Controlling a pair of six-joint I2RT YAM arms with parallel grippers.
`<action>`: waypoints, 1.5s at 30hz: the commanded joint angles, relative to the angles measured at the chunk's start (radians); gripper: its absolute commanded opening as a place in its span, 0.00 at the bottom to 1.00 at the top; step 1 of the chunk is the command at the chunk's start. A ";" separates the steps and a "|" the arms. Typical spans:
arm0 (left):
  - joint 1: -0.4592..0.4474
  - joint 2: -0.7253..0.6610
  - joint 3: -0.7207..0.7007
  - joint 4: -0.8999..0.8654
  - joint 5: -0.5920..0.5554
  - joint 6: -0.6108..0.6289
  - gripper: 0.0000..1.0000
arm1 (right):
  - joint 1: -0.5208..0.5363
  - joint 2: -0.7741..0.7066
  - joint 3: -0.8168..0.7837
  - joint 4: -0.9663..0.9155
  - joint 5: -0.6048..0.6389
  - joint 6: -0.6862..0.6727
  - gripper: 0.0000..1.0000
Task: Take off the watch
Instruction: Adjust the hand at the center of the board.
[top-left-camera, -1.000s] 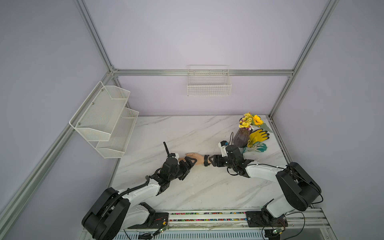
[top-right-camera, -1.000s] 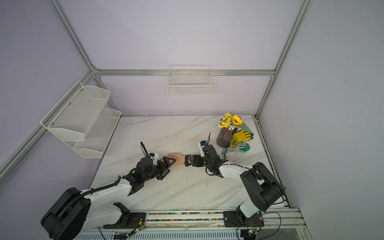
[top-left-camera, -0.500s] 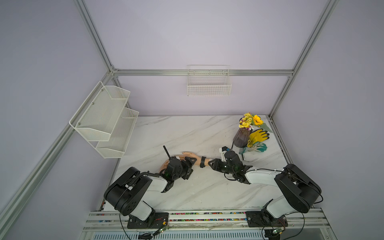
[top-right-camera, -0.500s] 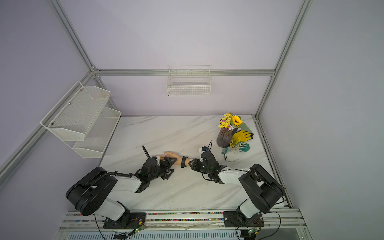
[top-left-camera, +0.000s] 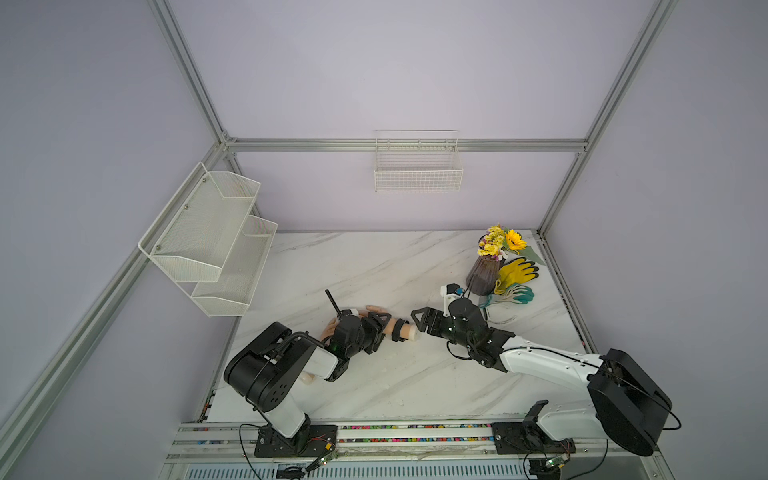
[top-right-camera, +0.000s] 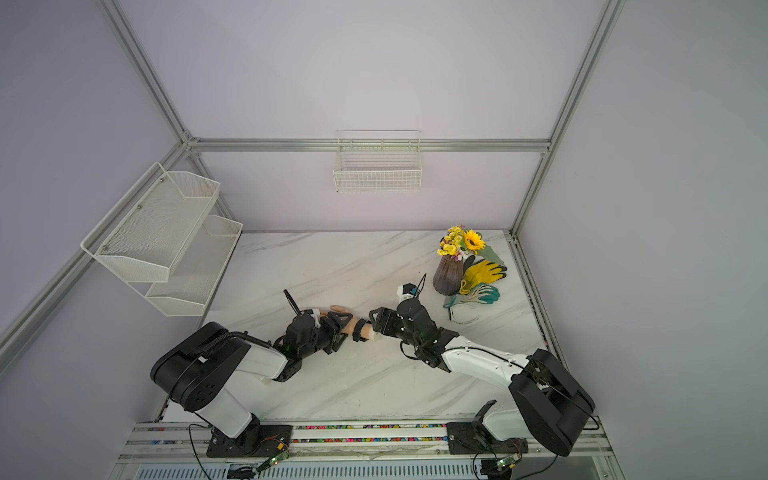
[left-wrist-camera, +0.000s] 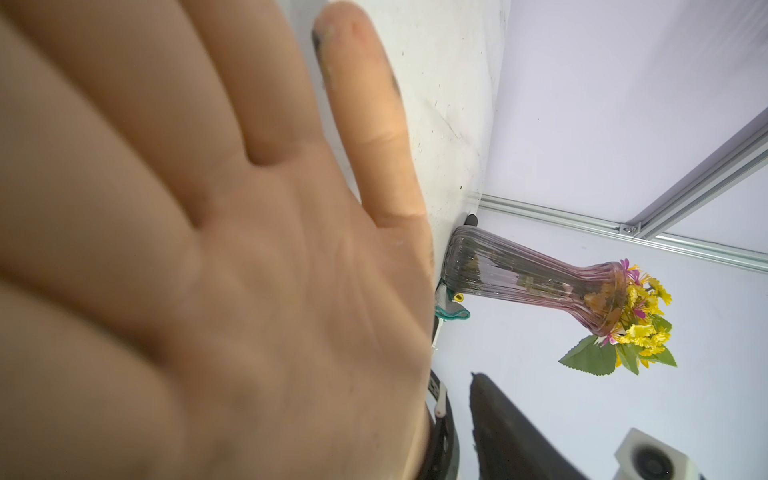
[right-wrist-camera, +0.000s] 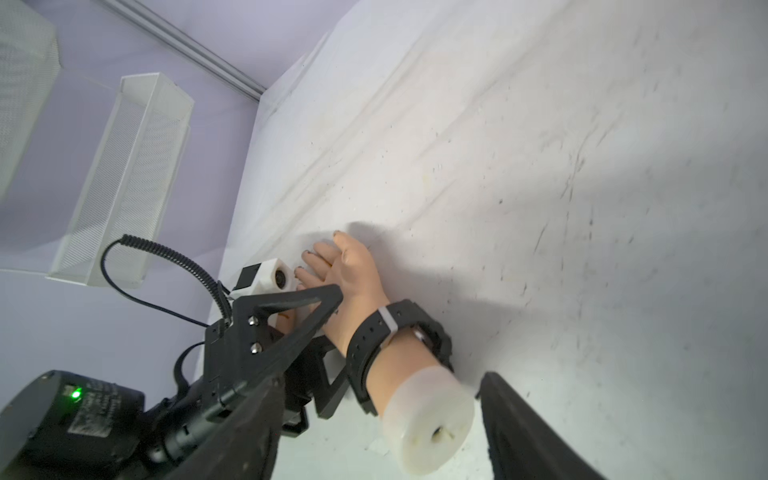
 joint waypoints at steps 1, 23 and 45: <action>0.009 -0.018 0.028 -0.124 -0.032 0.072 0.73 | -0.033 0.059 0.015 0.034 -0.024 -0.153 0.86; 0.013 -0.007 0.117 -0.300 -0.013 0.217 0.68 | 0.072 0.270 -0.031 0.212 -0.231 0.106 0.51; 0.009 0.014 0.117 -0.248 -0.008 0.192 0.19 | 0.247 -0.020 -0.101 0.188 -0.003 0.026 0.94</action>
